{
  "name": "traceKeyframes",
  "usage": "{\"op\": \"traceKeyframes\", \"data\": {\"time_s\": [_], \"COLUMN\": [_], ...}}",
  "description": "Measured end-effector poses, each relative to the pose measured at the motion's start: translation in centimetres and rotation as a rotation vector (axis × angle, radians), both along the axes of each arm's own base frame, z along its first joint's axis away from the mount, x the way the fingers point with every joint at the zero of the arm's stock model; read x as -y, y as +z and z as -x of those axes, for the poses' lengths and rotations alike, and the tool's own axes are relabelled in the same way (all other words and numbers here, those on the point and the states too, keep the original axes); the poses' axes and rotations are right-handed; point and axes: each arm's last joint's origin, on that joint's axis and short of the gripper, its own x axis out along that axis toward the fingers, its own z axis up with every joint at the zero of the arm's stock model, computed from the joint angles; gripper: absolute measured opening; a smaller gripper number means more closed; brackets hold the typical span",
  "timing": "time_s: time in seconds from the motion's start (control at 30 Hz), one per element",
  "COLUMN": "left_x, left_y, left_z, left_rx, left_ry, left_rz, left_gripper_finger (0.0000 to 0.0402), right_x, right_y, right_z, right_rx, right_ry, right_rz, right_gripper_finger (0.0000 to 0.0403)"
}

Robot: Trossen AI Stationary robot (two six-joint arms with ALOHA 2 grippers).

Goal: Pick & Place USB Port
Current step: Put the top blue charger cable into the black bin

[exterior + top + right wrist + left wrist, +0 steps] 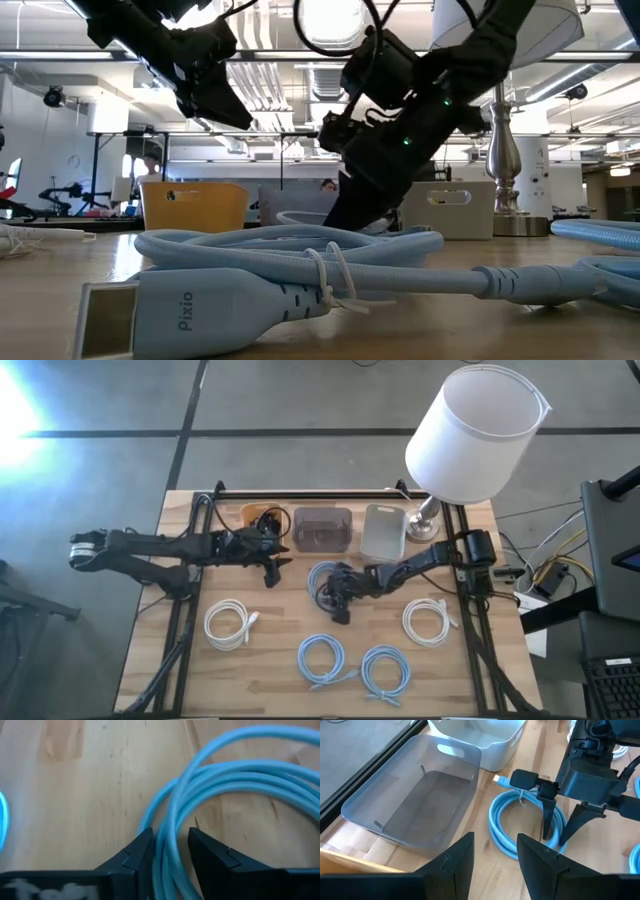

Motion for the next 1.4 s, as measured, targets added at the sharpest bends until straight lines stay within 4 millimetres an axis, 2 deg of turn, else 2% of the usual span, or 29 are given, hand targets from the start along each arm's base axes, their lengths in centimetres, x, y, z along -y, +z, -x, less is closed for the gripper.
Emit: {"op": "traceKeyframes", "data": {"time_s": [0.2, 0.3, 0.4, 0.5, 0.8, 0.97, 1.1, 1.4], "left_x": [0.0, 0.0, 0.0, 0.0, 0.0, 0.0, 0.0, 0.0], "left_y": [0.0, 0.0, 0.0, 0.0, 0.0, 0.0, 0.0, -0.1], "left_z": [0.0, 0.0, 0.0, 0.0, 0.0, 0.0, 0.0, 0.0], "left_rx": [0.000, 0.000, -0.001, -0.004, -0.004, -0.004, -0.004, -0.007], "left_ry": [0.000, 0.000, -0.001, -0.005, -0.006, -0.007, -0.006, 0.001], "left_rz": [0.000, 0.000, 0.000, -0.007, -0.010, -0.010, -0.010, 0.001], "left_gripper_finger": [0.0152, 0.0152, 0.0152, 0.0152, 0.0152, 0.0152, 0.0152, 0.0152], "right_x": [0.0, -0.1, -0.3, -0.5, -0.1, 0.8, 1.6, 5.5], "right_y": [1.9, 3.5, 5.8, 9.2, 16.8, 18.6, 18.2, 11.4], "right_z": [-0.3, -0.3, -0.4, -0.5, 0.6, 0.4, -0.7, -3.5], "right_rx": [-0.054, -0.090, -0.094, -0.039, 0.145, 0.212, 0.308, 0.168], "right_ry": [-0.028, -0.037, -0.034, -0.033, -0.109, -0.193, -0.206, -0.274], "right_rz": [-0.025, -0.040, -0.045, -0.020, 0.285, 0.573, 0.616, 0.632], "right_gripper_finger": [0.0051, 0.0019, 0.0017, 0.0016, 0.0015, 0.0014, 0.0014, 0.0013]}}
